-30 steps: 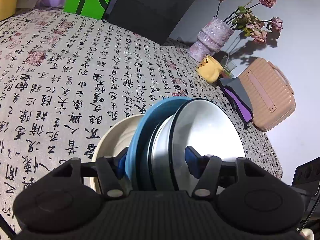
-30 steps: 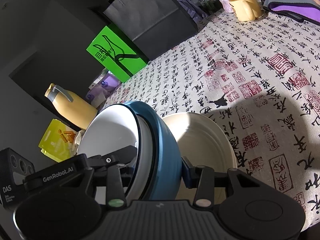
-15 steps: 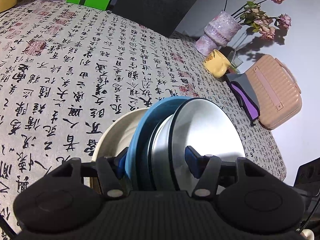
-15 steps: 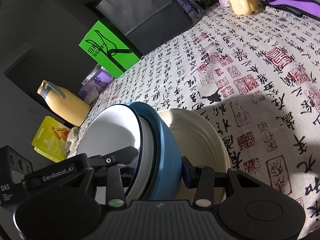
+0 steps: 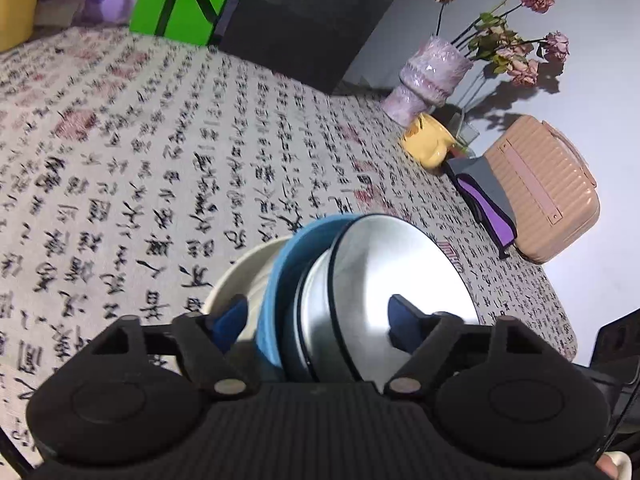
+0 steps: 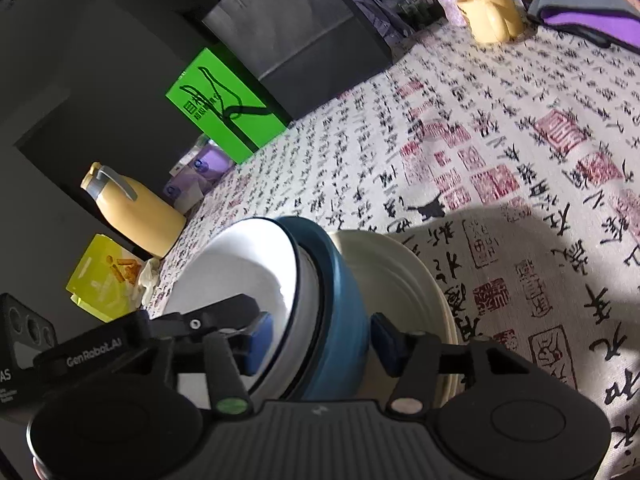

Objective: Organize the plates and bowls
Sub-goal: 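Lower the blue bowl stack onto the cream plate stack with both grippers, then open both grippers and pull them back from the blue bowl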

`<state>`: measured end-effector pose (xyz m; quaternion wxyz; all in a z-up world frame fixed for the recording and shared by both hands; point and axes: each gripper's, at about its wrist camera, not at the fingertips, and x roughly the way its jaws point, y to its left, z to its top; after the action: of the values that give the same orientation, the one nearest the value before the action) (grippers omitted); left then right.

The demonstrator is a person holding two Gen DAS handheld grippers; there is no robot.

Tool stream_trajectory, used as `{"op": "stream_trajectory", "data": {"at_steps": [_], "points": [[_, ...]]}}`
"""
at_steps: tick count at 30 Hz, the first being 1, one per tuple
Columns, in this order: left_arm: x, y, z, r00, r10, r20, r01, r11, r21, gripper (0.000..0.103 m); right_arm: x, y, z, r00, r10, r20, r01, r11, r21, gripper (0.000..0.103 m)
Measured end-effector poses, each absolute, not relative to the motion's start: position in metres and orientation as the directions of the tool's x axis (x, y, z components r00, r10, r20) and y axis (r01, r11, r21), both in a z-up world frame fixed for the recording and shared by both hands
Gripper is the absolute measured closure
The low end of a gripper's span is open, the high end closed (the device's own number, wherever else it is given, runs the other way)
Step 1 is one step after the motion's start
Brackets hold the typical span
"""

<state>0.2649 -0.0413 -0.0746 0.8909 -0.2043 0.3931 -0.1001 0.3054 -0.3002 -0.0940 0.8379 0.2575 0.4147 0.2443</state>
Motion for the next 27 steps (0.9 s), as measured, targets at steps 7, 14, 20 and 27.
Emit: {"op": "stream_trajectory", "data": {"at_steps": [7, 14, 20, 27], "points": [[0.24, -0.035, -0.062, 0.733, -0.313, -0.604, 0.042, 0.907, -0.419, 0.001, 0.292, -0.309, -0.082, 0.589, 0.608, -0.533, -0.224, 0.756, 0.615, 0.018], [0.205, -0.038, -0.048, 0.81, -0.246, -0.532, 0.047, 0.932, -0.361, 0.0, 0.268, -0.316, -0.07, 0.64, 0.599, -0.481, -0.264, 0.759, 0.595, 0.0], [0.169, -0.037, -0.045, 0.859, -0.204, -0.469, 0.04, 0.941, -0.337, 0.0, 0.244, -0.322, -0.062, 0.685, 0.58, -0.442, -0.282, 0.77, 0.573, 0.0], [0.122, -0.044, -0.046, 0.909, -0.155, -0.388, 0.039, 0.956, -0.291, 0.0, 0.195, -0.32, -0.052, 0.757, 0.545, -0.361, -0.358, 0.808, 0.469, 0.0]]}}
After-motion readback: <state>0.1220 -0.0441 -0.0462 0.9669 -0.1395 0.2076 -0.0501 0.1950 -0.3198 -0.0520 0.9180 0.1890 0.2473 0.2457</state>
